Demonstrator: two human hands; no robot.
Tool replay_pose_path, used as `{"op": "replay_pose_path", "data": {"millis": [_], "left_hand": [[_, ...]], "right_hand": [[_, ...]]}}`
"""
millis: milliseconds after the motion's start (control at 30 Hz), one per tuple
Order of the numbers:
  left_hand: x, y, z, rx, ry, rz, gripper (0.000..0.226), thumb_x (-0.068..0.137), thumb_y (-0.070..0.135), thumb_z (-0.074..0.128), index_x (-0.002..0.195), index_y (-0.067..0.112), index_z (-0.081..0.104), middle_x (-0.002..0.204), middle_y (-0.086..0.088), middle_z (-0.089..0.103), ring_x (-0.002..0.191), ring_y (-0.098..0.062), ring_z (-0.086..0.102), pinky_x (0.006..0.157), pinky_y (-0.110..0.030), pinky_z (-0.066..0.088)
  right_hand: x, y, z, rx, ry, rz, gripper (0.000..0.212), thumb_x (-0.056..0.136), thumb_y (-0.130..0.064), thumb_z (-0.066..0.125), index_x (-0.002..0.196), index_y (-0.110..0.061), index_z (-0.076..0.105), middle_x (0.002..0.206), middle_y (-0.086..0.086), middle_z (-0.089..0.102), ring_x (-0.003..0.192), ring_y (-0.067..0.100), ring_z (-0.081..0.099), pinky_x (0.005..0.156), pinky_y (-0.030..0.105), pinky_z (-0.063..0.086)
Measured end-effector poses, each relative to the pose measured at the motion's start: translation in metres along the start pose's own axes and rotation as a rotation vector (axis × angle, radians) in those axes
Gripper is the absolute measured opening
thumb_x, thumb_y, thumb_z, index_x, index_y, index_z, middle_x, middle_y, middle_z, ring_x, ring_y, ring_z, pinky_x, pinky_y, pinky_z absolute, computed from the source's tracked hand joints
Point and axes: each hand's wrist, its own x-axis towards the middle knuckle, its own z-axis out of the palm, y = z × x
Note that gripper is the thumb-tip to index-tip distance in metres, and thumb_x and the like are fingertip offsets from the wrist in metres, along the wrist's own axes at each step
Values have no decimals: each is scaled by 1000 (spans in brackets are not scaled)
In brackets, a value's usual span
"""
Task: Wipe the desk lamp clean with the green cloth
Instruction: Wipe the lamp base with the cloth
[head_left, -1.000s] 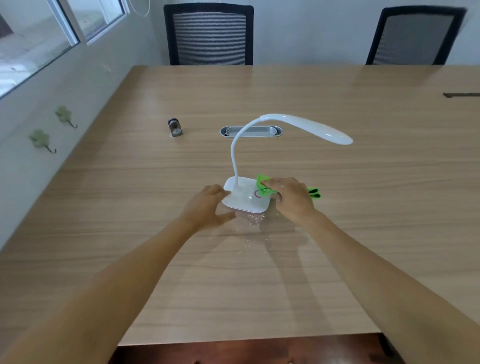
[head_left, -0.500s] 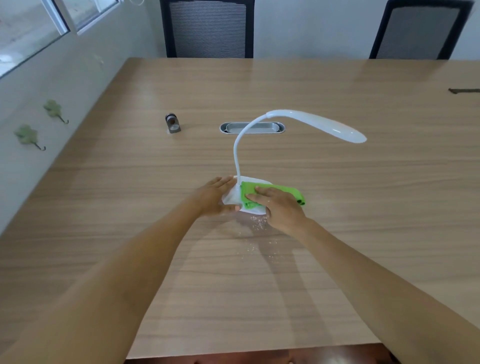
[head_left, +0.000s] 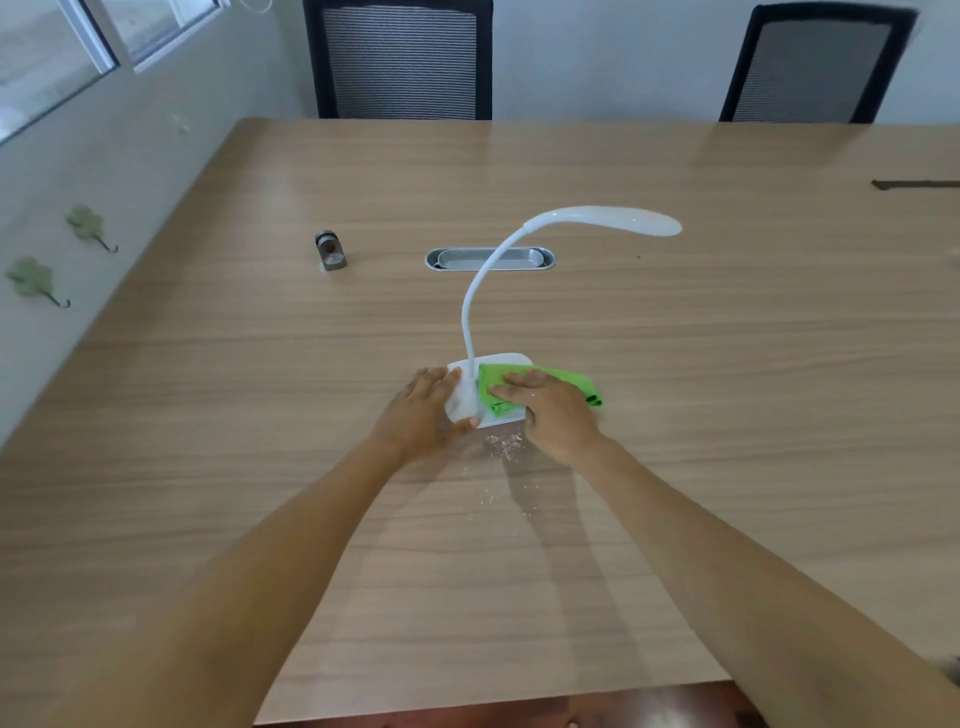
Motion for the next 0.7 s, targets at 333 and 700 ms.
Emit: {"op": "replay_pose_path", "data": {"millis": [333, 700], "left_hand": [[2, -1, -12, 131, -82, 33, 82, 88, 60, 44, 152, 23, 9, 161, 3, 11, 150, -19, 2, 122, -35, 7], [4, -2, -22, 197, -156, 42, 84, 87, 63, 43, 152, 25, 5, 162, 4, 8, 150, -21, 1, 123, -37, 6]], "right_hand": [[-20, 14, -27, -63, 50, -70, 59, 76, 0, 46, 121, -36, 61, 135, -9, 58, 123, 21, 52, 98, 38, 43], [-21, 0, -8, -183, -161, -48, 59, 82, -7, 48, 128, -44, 51, 144, -17, 47, 128, 22, 41, 94, 40, 34]]}}
